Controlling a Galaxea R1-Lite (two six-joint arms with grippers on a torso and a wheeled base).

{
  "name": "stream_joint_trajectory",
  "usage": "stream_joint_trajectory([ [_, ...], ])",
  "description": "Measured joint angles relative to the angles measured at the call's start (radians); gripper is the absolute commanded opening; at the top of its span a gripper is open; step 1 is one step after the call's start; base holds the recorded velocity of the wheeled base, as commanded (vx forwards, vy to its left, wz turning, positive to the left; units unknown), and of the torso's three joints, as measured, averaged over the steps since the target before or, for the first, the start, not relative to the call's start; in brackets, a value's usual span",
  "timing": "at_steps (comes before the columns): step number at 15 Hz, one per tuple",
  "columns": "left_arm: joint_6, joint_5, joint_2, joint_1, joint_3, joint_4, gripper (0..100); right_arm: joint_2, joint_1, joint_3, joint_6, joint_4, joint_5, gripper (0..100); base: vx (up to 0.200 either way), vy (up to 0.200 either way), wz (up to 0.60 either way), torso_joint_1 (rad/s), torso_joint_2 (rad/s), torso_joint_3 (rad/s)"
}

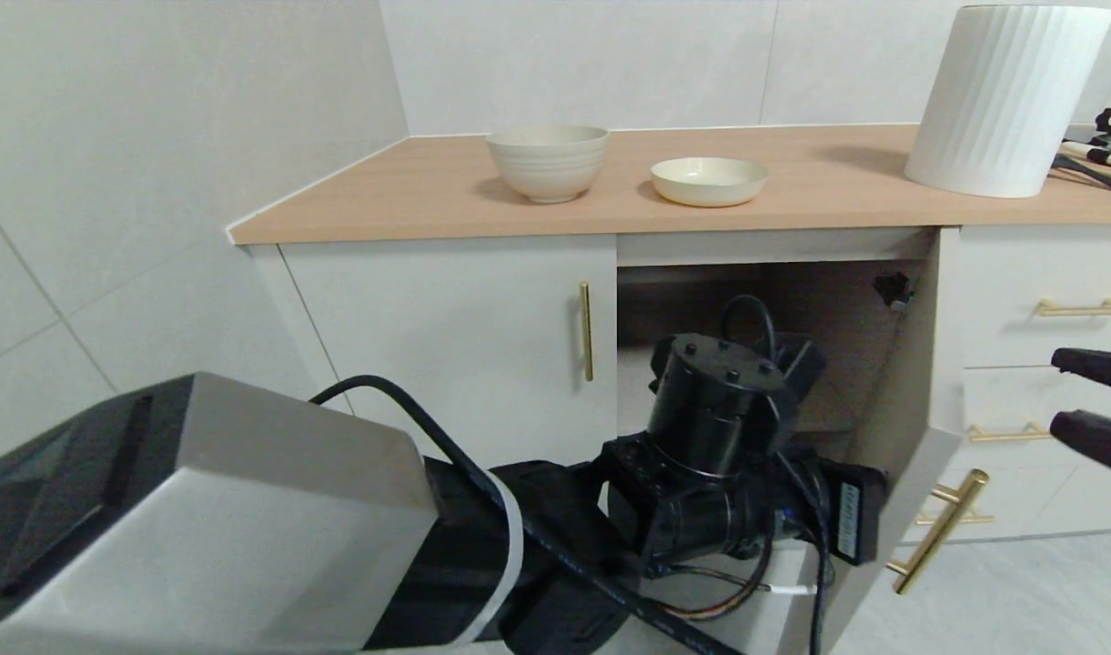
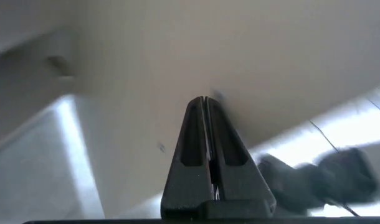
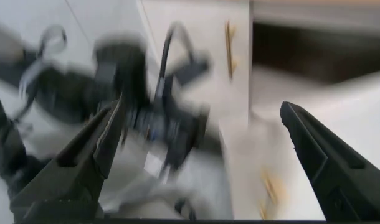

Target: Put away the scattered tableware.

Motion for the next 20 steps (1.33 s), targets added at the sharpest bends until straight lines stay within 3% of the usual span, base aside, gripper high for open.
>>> stream_joint_trajectory([
  [3, 0.000, -0.003, -0.020, -0.099, 0.002, -0.004, 0, -0.039, 0.001, -0.051, 0.009, 0.005, -0.004, 100, 0.000, 0.000, 0.00, 0.000, 0.00, 0.000],
  [6, 0.000, 0.010, -0.083, -0.097, 0.063, -0.004, 0, -0.044, 0.000, -0.056, 0.009, 0.006, -0.006, 100, 0.000, 0.000, 0.00, 0.000, 0.00, 0.000],
  [12, 0.010, 0.027, -0.284, 0.100, 0.234, -0.001, 0, 0.063, 0.000, -0.074, 0.009, 0.003, -0.007, 100, 0.000, 0.000, 0.00, 0.000, 0.00, 0.000],
  [16, 0.074, 0.040, -0.509, 0.311, 0.433, 0.010, 0, 0.231, -0.002, -0.153, 0.010, 0.001, -0.004, 100, 0.000, 0.000, 0.00, 0.000, 0.00, 0.000],
  [18, 0.095, 0.041, -0.627, 0.410, 0.509, 0.069, 0, 0.320, -0.011, -0.209, 0.010, -0.002, -0.001, 100, 0.000, 0.000, 0.00, 0.000, 0.00, 0.000],
  [20, 0.121, 0.041, -0.748, 0.493, 0.545, 0.204, 0, 0.381, -0.024, -0.243, 0.015, -0.008, 0.000, 100, 0.000, 0.000, 0.00, 0.000, 0.00, 0.000],
])
